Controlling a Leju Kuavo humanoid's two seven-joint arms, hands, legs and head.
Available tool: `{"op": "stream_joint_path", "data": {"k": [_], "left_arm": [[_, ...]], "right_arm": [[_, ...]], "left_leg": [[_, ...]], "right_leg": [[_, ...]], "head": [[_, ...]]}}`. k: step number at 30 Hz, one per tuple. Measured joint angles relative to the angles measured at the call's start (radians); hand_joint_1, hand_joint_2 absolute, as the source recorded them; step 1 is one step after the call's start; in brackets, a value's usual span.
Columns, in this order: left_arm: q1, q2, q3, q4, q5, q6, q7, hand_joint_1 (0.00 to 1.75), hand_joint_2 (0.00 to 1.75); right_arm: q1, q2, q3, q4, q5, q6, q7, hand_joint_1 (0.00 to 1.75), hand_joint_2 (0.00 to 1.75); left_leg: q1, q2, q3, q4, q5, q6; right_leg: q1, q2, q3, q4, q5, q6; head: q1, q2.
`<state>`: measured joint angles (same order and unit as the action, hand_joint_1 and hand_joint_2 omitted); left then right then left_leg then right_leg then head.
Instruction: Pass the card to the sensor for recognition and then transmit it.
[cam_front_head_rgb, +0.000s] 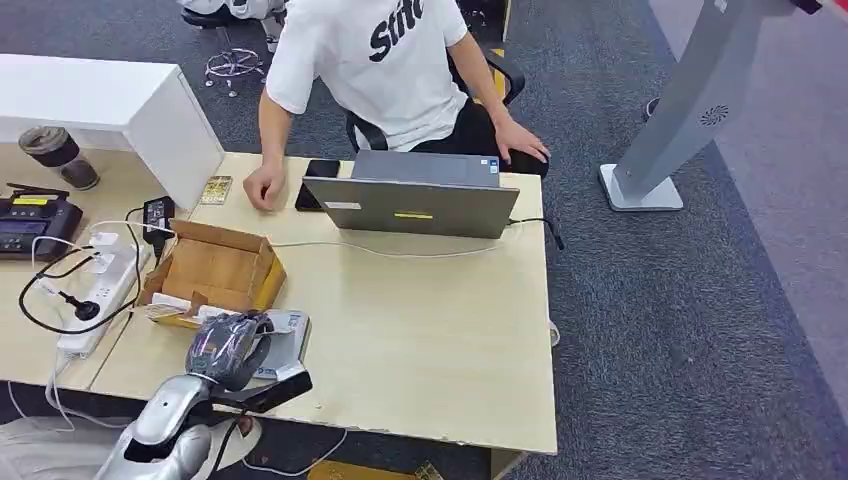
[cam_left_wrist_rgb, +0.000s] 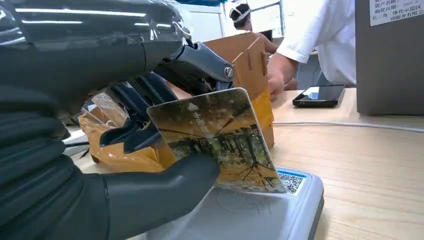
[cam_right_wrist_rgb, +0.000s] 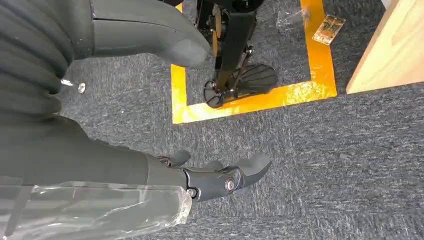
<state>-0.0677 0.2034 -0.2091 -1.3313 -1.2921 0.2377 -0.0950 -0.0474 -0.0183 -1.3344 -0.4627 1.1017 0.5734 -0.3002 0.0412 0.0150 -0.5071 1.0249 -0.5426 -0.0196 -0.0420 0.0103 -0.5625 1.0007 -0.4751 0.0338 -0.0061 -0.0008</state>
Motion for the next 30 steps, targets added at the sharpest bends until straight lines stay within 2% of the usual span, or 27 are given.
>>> {"op": "stream_joint_path", "data": {"k": [13,19,23,30], "left_arm": [[-0.028,0.019,-0.004,-0.023,0.011,0.008,0.015,1.75,1.75],[-0.105,0.042,-0.002,-0.078,0.054,-0.020,0.019,1.75,1.75],[-0.153,0.047,0.014,-0.106,0.072,-0.016,0.016,1.75,1.75],[-0.181,0.049,0.024,-0.127,0.073,-0.008,0.014,1.75,1.75]], "right_arm": [[0.001,0.000,-0.009,0.000,-0.002,0.000,-0.009,0.00,1.75],[0.002,0.000,-0.015,-0.002,-0.001,0.000,-0.011,0.00,1.75],[0.003,0.000,-0.015,-0.002,0.001,0.000,-0.015,0.00,1.75],[0.003,0.000,-0.015,-0.002,0.001,0.000,-0.015,0.00,1.75]], "left_leg": [[0.000,0.000,0.000,0.000,0.000,0.000],[0.000,0.000,0.000,0.000,0.001,0.001],[0.000,0.000,0.000,0.000,0.001,0.001],[0.000,0.000,0.000,0.000,0.001,0.001]], "right_leg": [[0.000,0.000,0.000,0.000,0.000,0.000],[0.000,0.000,0.000,0.000,0.001,0.000],[0.000,0.000,0.000,0.000,0.001,0.000],[0.000,0.000,0.000,0.000,0.001,0.000]], "head": [[0.000,0.000],[0.000,0.000],[0.000,0.000],[0.000,0.000]]}}
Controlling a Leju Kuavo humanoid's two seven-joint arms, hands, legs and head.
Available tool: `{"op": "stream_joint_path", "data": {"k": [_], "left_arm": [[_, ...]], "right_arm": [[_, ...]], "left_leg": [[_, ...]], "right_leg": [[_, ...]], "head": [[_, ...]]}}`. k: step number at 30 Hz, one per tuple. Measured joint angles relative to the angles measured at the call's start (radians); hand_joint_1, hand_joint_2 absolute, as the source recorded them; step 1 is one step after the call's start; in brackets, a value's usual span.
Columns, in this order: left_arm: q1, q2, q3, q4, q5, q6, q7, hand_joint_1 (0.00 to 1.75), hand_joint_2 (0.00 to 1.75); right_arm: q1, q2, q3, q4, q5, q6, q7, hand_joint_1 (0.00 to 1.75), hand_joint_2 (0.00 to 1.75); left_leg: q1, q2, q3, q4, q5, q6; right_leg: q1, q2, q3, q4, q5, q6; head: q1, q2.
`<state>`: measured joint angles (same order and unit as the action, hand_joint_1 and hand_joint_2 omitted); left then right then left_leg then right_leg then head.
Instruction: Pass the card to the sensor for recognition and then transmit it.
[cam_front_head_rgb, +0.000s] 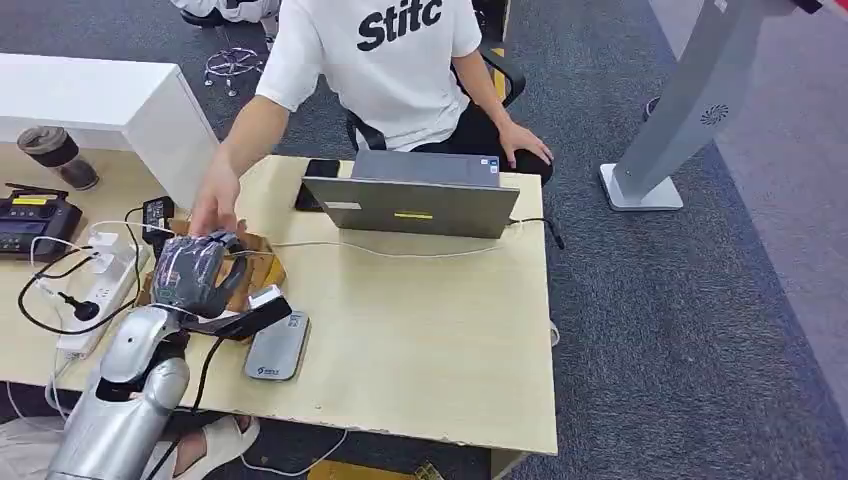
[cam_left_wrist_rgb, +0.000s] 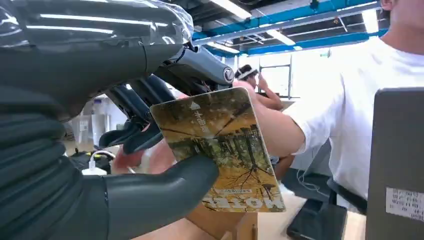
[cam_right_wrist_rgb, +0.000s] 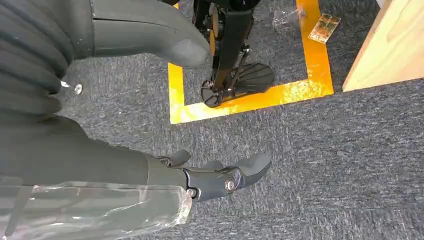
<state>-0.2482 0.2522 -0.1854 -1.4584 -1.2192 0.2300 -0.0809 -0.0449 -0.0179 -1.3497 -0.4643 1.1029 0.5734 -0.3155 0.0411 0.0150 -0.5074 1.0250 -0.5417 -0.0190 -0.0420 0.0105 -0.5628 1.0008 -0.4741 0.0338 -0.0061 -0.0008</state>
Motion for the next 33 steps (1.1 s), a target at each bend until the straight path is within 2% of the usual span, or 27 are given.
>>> {"op": "stream_joint_path", "data": {"k": [4,7,9,14,15,20,24,33], "left_arm": [[-0.008,-0.001,0.002,-0.022,-0.064,0.052,0.014,1.75,1.75],[-0.030,0.000,0.002,-0.045,-0.218,0.081,0.090,1.75,1.75],[-0.053,0.000,0.009,-0.050,-0.282,0.086,0.132,1.75,1.75],[-0.091,0.002,0.031,-0.049,-0.343,0.117,0.194,1.75,1.75],[-0.092,0.002,0.035,-0.049,-0.343,0.133,0.203,0.00,1.75],[-0.082,-0.007,0.077,-0.049,-0.319,0.291,0.198,0.00,1.75],[-0.067,-0.022,0.122,-0.049,-0.312,0.365,0.175,0.00,1.75],[-0.051,-0.043,0.160,-0.049,-0.314,0.385,0.167,0.00,1.75]], "right_arm": [[0.000,0.000,0.000,0.000,0.017,0.000,0.000,0.00,1.75],[0.000,0.000,0.000,0.002,0.024,0.000,0.001,0.00,1.75],[0.000,0.000,0.000,0.003,0.029,0.000,0.001,0.00,1.75],[-0.001,0.000,0.000,0.010,0.034,0.000,-0.006,0.00,1.75],[-0.001,0.000,0.000,0.011,0.034,0.000,-0.007,0.00,1.75],[-0.002,-0.001,0.000,0.022,0.037,0.000,-0.006,0.00,1.75],[-0.003,-0.003,0.000,0.031,0.049,0.000,-0.005,0.00,1.75],[-0.003,-0.008,0.000,0.045,0.049,0.000,-0.005,0.00,1.75]], "left_leg": [[0.000,0.000,0.000,0.000,0.000,0.000],[0.000,0.000,0.000,0.000,0.000,0.000],[0.000,0.000,0.000,0.000,0.000,0.000],[0.000,0.000,0.000,0.000,0.001,0.000],[0.000,0.000,0.000,0.000,0.001,0.000],[0.000,0.000,-0.001,0.000,0.000,0.001],[0.000,0.000,-0.002,0.000,0.000,0.001],[0.000,0.000,-0.002,0.000,0.000,0.001]], "right_leg": [[0.000,0.000,0.000,0.000,0.000,0.000],[0.000,0.000,0.000,0.000,0.000,0.000],[0.000,0.000,0.000,0.000,0.000,0.000],[0.000,0.000,0.000,0.000,0.001,0.000],[0.000,0.000,0.000,0.000,0.001,0.000],[0.000,0.000,0.000,0.000,0.000,0.000],[0.000,0.000,0.000,-0.001,0.000,0.000],[0.000,0.000,0.000,-0.001,0.001,0.000]], "head": [[0.000,0.000],[0.000,0.000],[0.000,0.000],[0.000,0.000],[0.000,0.000],[0.001,0.000],[0.000,0.000],[0.000,0.000]]}}
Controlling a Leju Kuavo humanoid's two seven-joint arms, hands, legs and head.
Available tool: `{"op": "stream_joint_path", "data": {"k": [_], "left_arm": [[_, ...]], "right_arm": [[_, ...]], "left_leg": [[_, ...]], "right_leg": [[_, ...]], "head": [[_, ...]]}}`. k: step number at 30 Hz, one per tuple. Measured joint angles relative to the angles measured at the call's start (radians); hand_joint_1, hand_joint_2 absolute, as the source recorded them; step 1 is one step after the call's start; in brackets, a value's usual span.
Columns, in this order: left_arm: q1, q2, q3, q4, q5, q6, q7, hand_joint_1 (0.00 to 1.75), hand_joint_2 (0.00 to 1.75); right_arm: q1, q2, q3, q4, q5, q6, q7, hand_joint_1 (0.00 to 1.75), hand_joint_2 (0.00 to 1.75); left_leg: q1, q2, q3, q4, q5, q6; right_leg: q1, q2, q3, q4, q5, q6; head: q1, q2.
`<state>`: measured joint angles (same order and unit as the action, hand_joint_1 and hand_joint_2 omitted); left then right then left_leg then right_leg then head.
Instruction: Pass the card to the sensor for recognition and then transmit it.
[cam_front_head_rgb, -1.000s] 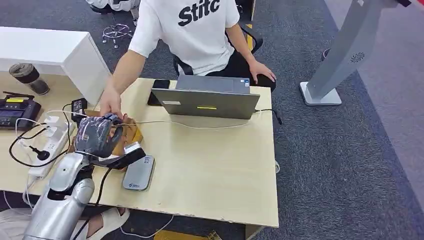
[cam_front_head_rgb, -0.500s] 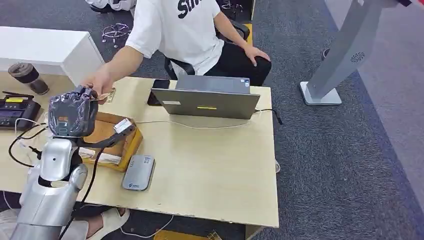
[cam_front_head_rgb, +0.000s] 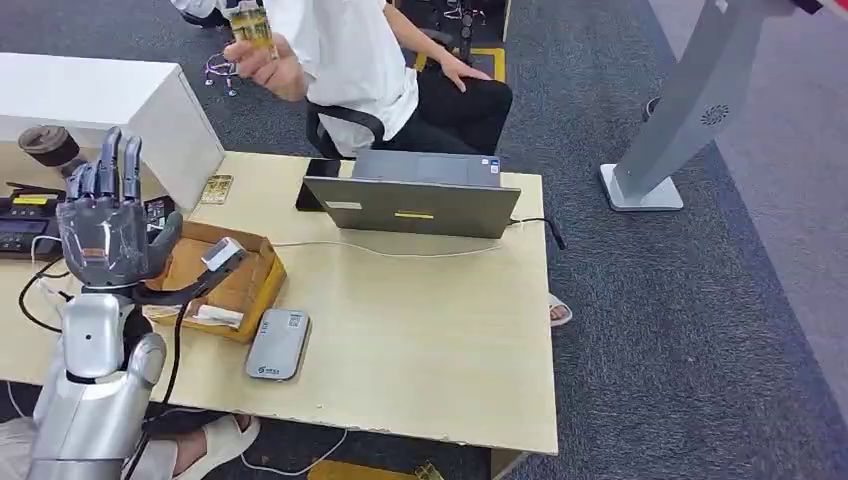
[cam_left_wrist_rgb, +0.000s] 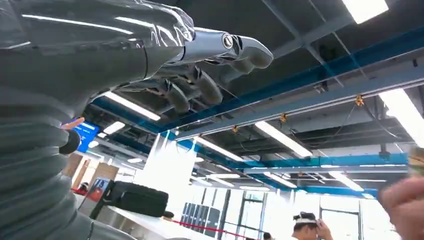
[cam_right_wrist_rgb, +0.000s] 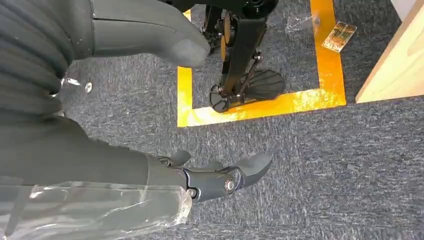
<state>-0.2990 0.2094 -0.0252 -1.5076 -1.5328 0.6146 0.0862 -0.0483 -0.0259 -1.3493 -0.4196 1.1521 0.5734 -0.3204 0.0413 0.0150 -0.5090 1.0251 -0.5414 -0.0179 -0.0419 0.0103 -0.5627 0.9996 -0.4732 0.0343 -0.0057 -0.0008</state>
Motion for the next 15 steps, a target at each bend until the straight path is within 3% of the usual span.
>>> {"op": "stream_joint_path", "data": {"k": [5,10,15], "left_arm": [[0.008,-0.007,0.020,0.000,0.026,0.016,-0.009,0.00,1.75],[0.049,-0.017,0.064,-0.005,0.144,0.052,-0.090,0.00,1.75],[0.142,-0.021,0.101,-0.040,0.169,0.074,-0.149,0.00,1.75]], "right_arm": [[0.000,0.000,0.000,0.006,-0.001,0.000,0.001,0.00,1.75],[0.002,0.000,0.000,0.008,-0.006,0.000,0.010,0.00,1.75],[0.012,0.000,-0.010,0.007,-0.021,0.000,0.024,0.00,1.75]], "left_leg": [[0.000,0.000,0.000,0.000,0.000,0.000],[0.000,0.000,0.000,0.000,0.000,0.001],[0.000,0.000,0.000,0.000,0.000,0.001]], "right_leg": [[0.000,0.000,0.000,0.000,0.000,0.000],[0.000,0.000,0.000,0.000,0.000,0.000],[0.000,0.000,0.000,0.000,0.000,0.000]], "head": [[0.000,0.000],[0.000,0.000],[0.000,0.000]]}}
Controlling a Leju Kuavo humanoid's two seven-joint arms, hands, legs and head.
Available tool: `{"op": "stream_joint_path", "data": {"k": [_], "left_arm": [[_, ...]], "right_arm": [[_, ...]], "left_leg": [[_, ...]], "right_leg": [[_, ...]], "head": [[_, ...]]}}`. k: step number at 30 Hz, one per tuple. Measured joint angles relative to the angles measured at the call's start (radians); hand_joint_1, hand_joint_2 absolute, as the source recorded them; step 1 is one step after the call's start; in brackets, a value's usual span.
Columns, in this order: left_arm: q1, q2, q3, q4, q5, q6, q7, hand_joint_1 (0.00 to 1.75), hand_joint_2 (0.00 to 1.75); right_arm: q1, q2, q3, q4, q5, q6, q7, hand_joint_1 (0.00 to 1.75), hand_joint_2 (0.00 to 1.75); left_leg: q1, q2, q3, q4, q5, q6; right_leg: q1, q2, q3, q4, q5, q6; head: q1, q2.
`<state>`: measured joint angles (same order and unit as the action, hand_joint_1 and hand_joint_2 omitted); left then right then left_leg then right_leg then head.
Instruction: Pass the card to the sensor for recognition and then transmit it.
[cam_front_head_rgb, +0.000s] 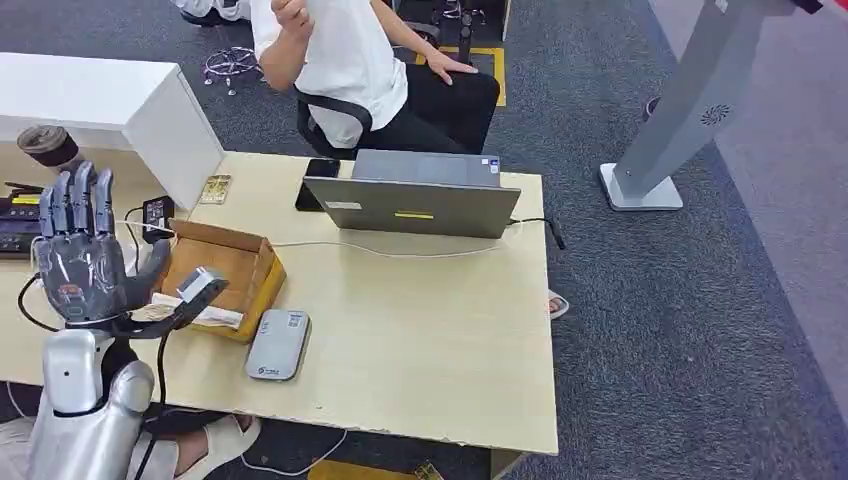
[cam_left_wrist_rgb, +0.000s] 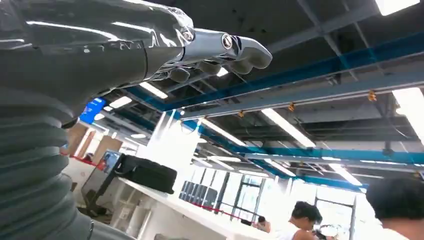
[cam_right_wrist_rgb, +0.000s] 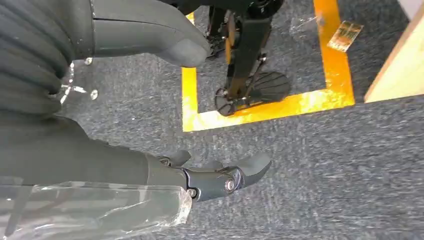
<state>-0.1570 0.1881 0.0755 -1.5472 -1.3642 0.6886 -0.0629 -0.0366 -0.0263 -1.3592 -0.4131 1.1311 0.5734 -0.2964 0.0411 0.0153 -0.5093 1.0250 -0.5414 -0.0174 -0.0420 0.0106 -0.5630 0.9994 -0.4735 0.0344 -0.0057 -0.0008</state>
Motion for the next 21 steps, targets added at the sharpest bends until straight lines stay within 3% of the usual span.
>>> {"op": "stream_joint_path", "data": {"k": [11,18,21], "left_arm": [[0.088,-0.005,0.047,-0.063,0.022,0.003,-0.030,0.00,1.75],[0.197,-0.062,0.107,-0.160,0.178,0.006,-0.232,0.00,1.75],[0.251,-0.087,0.127,-0.182,0.251,0.005,-0.265,0.00,1.75]], "right_arm": [[0.007,0.000,-0.016,-0.003,0.000,0.000,0.003,0.00,1.75],[0.013,0.002,-0.034,-0.016,-0.003,0.000,0.017,0.00,1.75],[0.019,0.012,-0.047,-0.034,-0.011,0.000,0.019,0.00,1.75]], "left_leg": [[0.000,0.000,0.000,0.000,0.000,0.000],[0.000,0.000,-0.001,0.000,0.000,0.000],[0.000,0.000,-0.001,0.000,-0.001,0.001]], "right_leg": [[0.000,-0.001,0.000,0.000,0.000,0.000],[0.000,0.000,0.000,-0.001,0.000,0.000],[0.000,-0.001,0.000,-0.001,-0.001,0.001]], "head": [[0.000,0.000],[0.000,0.000],[0.000,0.000]]}}
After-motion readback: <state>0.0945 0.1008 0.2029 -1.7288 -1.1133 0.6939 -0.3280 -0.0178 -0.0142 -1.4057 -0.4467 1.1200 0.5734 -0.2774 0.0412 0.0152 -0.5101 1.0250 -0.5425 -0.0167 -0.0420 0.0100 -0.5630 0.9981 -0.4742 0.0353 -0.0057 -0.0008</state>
